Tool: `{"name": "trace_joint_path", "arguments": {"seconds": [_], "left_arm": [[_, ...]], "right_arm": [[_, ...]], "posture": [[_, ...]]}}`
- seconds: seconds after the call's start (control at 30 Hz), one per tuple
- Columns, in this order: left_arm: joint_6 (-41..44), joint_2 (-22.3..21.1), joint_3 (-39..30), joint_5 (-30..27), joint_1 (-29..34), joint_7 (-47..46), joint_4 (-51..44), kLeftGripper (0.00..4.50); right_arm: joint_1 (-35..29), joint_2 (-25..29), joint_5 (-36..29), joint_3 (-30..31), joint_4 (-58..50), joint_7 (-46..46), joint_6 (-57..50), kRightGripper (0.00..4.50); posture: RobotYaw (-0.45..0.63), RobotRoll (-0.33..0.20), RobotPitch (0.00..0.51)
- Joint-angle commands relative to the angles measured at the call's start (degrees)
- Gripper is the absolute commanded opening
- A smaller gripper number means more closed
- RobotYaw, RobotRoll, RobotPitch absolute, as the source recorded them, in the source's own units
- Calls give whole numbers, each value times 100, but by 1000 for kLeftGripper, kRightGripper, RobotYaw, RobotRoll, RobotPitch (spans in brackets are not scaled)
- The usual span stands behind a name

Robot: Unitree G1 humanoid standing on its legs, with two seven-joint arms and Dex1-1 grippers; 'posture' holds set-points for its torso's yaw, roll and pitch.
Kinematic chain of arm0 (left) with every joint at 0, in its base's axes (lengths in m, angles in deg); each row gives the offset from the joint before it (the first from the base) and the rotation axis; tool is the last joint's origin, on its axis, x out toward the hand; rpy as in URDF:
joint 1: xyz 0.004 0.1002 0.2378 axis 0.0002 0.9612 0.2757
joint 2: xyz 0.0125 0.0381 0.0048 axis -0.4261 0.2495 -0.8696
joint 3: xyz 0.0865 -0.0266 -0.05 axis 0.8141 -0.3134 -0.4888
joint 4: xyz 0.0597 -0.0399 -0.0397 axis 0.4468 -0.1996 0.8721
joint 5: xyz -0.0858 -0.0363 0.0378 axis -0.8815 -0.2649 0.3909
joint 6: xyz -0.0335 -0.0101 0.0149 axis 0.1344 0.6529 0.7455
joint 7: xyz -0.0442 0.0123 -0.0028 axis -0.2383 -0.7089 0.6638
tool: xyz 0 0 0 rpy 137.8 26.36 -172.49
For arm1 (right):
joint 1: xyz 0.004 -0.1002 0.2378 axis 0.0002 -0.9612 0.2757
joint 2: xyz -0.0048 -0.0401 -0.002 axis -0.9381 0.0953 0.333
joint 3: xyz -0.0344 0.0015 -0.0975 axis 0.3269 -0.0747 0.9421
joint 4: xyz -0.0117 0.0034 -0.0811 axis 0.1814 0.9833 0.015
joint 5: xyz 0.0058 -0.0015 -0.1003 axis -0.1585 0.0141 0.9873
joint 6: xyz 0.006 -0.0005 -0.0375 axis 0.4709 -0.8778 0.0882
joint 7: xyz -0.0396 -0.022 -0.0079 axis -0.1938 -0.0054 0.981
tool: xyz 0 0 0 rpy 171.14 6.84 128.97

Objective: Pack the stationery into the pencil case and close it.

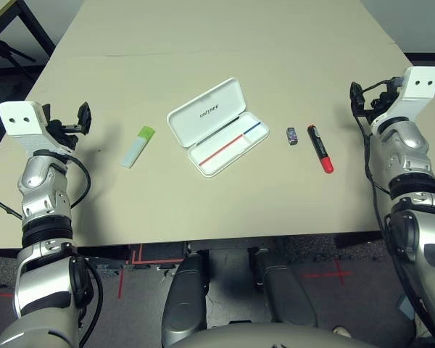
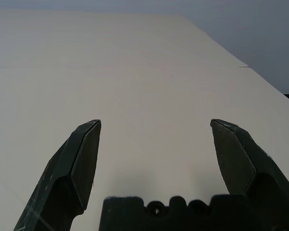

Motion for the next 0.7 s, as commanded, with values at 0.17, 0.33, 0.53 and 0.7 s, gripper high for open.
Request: {"name": "trace_joint_path", "arguments": {"seconds": [0.17, 0.33, 0.53, 0.7], "left_arm": [[120, 66, -26, -63, 100, -36, -134, 4468], [175, 44, -9, -54, 68, 19, -133, 4468], [198, -27, -29, -54, 45, 80, -132, 4468], [311, -5, -126, -123, 337, 30, -535, 4468]], "right_arm": [[-7, -42, 12, 26, 103, -55, 88, 4500], [-31, -11, -10, 9, 30, -106, 62, 4500], [-33, 21, -41, 41, -38, -414, -73, 4500], [84, 190, 8, 183, -8, -1005, -311, 4500]], "posture": [[-13, 0, 216], [-25, 0, 218], [9, 0, 211], [31, 0, 200]]}}
